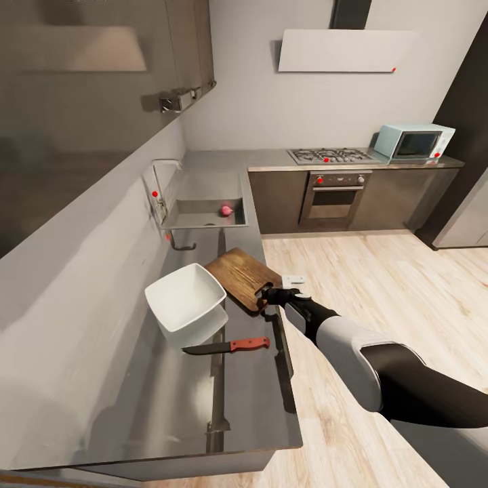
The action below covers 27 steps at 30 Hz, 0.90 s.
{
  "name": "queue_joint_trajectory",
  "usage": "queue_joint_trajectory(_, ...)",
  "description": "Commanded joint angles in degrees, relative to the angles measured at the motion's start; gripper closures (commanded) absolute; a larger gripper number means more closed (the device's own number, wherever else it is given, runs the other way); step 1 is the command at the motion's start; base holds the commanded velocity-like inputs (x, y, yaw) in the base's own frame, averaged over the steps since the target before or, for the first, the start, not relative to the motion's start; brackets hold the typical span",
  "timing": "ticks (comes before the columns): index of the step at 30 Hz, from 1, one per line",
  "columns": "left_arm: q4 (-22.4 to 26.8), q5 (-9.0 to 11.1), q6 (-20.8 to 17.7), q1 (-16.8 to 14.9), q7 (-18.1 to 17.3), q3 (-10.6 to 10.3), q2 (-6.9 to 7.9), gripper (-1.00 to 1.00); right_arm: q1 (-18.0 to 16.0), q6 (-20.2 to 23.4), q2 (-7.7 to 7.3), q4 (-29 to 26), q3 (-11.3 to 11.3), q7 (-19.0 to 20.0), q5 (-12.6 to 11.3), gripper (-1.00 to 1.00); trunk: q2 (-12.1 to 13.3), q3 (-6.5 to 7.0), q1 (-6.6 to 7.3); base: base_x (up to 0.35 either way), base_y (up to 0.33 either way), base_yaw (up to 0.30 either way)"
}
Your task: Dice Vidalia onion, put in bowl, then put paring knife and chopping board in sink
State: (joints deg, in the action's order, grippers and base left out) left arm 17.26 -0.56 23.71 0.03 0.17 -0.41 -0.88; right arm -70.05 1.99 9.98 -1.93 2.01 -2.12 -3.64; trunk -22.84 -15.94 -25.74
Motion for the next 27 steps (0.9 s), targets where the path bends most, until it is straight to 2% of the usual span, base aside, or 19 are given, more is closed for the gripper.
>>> queue_joint_trajectory(1,0.06,-0.07,0.11,-0.01,0.01,-0.03,0.0,-1.0,0.01,0.21,0.02,0.85,0.72,-0.26,-0.49,-1.0,-0.08,-0.1,-0.04,0.0,0.0,0.0)
queue_joint_trajectory(27,0.06,-0.06,0.11,-0.02,0.02,-0.03,0.0,-1.0,0.09,-0.14,0.02,0.87,0.72,-0.08,-0.49,-1.0,-0.08,-0.56,-0.04,0.0,0.0,0.0)
